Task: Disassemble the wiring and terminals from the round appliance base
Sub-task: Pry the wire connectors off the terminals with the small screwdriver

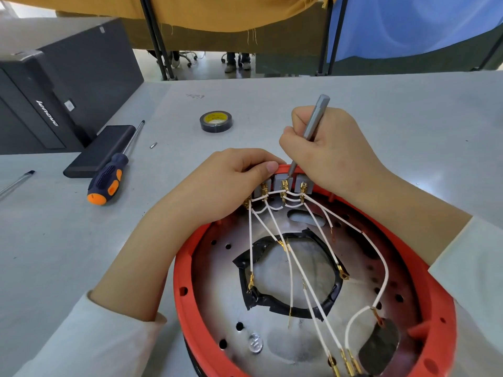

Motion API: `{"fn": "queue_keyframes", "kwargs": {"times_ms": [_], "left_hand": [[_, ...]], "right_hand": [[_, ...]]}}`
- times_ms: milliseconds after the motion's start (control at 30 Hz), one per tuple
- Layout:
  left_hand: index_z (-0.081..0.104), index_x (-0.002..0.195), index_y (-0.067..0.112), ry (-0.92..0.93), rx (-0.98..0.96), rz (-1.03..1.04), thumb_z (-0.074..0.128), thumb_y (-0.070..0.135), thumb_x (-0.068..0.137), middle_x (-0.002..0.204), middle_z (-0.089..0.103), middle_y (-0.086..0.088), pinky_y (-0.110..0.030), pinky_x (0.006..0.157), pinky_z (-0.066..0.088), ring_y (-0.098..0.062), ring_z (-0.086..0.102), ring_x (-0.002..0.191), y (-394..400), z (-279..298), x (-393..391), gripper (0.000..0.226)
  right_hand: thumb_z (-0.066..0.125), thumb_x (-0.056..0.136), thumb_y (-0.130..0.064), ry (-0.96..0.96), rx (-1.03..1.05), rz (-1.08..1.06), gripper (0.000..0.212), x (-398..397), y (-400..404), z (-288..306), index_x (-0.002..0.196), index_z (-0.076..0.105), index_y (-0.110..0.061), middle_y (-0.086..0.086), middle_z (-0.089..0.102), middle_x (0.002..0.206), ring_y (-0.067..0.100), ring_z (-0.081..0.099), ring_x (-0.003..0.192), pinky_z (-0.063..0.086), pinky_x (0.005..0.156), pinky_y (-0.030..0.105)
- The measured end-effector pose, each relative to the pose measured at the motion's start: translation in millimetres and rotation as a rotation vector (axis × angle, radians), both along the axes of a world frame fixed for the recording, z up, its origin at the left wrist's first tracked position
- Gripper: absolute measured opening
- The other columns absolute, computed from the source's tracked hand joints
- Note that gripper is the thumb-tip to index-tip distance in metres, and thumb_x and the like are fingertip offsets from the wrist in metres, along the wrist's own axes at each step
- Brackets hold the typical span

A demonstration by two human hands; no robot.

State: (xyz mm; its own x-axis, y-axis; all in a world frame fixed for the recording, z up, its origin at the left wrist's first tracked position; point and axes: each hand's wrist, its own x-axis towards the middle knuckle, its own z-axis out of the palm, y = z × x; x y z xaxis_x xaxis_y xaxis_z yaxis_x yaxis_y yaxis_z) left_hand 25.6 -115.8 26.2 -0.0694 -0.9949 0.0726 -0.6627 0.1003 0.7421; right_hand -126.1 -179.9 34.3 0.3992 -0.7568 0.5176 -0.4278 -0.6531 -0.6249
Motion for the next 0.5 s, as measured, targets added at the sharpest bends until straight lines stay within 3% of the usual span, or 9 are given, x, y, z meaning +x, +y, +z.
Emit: {"fn": "queue_keyframes", "kwargs": {"times_ms": [167, 333, 500], "left_hand": [[0.066, 0.106, 0.04, 0.01, 0.012, -0.008, 0.045, 0.034, 0.097, 0.094, 0.071, 0.009, -0.024, 0.069, 0.046, 0.001, 0.061, 0.077, 0.2, 0.3, -0.3, 0.023], [0.066, 0.107, 0.039, 0.006, 0.025, -0.011, 0.045, 0.034, 0.098, 0.097, 0.072, 0.002, -0.037, 0.094, 0.047, -0.013, 0.064, 0.097, 0.4, 0.9, -1.1, 0.023], [0.067, 0.108, 0.037, 0.013, 0.025, 0.001, 0.047, 0.033, 0.097, 0.102, 0.07, 0.015, -0.028, 0.097, 0.045, -0.001, 0.061, 0.1, 0.6, 1.8, -0.8, 0.023]], "right_hand": [[0.053, 0.082, -0.011, -0.023, 0.109, 0.017, 0.038, 3.0, -6.3, 1.9, 0.053, 0.028, -0.018, -0.006, 0.026, 0.047, 0.009, 0.029, 0.046, 0.026, 0.045, 0.023], [0.051, 0.081, -0.008, 0.015, 0.251, 0.034, 0.034, 8.8, -12.5, 5.1, 0.055, 0.03, -0.015, -0.001, 0.027, 0.05, 0.009, 0.029, 0.042, 0.025, 0.038, 0.015], [0.052, 0.082, -0.012, 0.047, 0.379, 0.012, 0.037, 10.6, -19.0, 4.1, 0.053, 0.031, -0.017, -0.002, 0.03, 0.048, 0.006, 0.03, 0.035, 0.027, 0.035, 0.013]]}}
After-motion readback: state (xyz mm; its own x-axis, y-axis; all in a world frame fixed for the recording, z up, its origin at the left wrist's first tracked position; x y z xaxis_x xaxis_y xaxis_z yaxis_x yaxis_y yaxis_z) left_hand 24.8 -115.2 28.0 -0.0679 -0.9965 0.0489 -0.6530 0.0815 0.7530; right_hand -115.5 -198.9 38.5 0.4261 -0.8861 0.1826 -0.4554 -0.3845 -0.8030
